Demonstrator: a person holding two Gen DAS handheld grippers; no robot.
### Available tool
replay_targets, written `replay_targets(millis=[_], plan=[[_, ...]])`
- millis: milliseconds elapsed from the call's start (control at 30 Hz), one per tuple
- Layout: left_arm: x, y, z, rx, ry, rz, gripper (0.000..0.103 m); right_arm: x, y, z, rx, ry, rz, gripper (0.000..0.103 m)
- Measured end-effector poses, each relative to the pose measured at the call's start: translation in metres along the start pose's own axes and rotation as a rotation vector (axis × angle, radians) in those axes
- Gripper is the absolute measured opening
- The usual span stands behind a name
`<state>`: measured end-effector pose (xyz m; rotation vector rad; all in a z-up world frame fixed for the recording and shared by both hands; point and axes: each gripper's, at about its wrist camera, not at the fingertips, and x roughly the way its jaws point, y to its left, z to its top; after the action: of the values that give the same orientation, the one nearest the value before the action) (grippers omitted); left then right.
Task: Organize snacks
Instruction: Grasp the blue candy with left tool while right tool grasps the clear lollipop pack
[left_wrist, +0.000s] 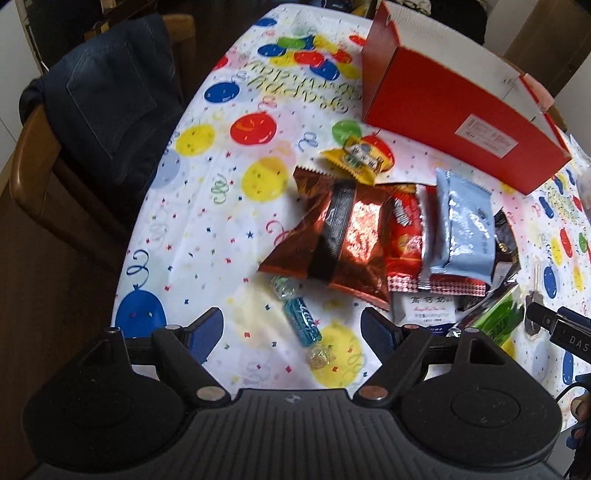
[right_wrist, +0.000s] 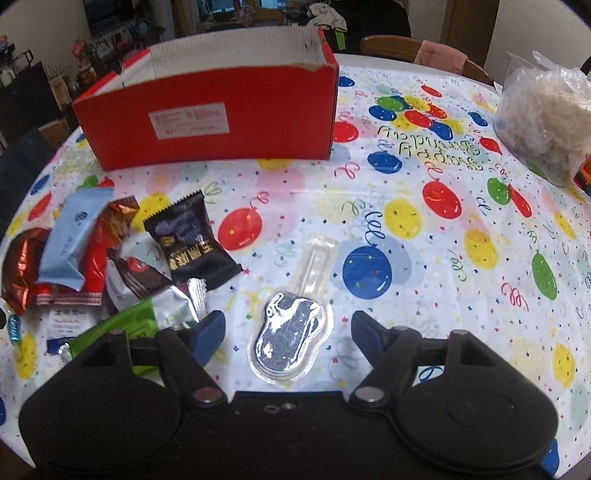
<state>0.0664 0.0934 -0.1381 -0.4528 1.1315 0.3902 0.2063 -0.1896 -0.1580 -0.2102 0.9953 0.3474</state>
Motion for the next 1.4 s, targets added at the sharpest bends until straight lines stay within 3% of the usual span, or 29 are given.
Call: replay_targets(millis=[67, 200, 433, 533, 600, 800, 1400], plan=[[0.004, 0.000, -0.001, 0.002, 0.012, 0.001, 0.081, 0.004, 0.001, -0.001, -0.003, 0.004, -0.011, 0.064], [0.013, -0.001, 0.000, -0.003, 0.043, -0.006, 0.062, 0.009, -0.003, -0.002, 0.020, 0.019, -0.024, 0.057], [0.020, -0.006, 0.000, 0.000, 0.044, -0.003, 0.049, 0.010, -0.005, -0.002, 0.038, 0.016, -0.030, 0.044], [0.020, -0.008, 0.001, 0.005, 0.040, 0.000, 0.043, 0.010, -0.005, -0.002, 0.038, 0.014, -0.024, 0.043], [0.020, -0.009, 0.001, 0.006, 0.036, 0.002, 0.032, 0.009, -0.006, -0.002, 0.040, 0.009, -0.010, 0.040], [0.020, -0.006, 0.000, -0.003, 0.037, -0.009, 0.015, 0.007, -0.011, -0.004, 0.063, 0.008, 0.015, 0.039], [-0.008, 0.010, -0.003, -0.052, 0.015, -0.096, 0.012, -0.032, -0.016, 0.000, 0.155, -0.044, 0.076, 0.039]])
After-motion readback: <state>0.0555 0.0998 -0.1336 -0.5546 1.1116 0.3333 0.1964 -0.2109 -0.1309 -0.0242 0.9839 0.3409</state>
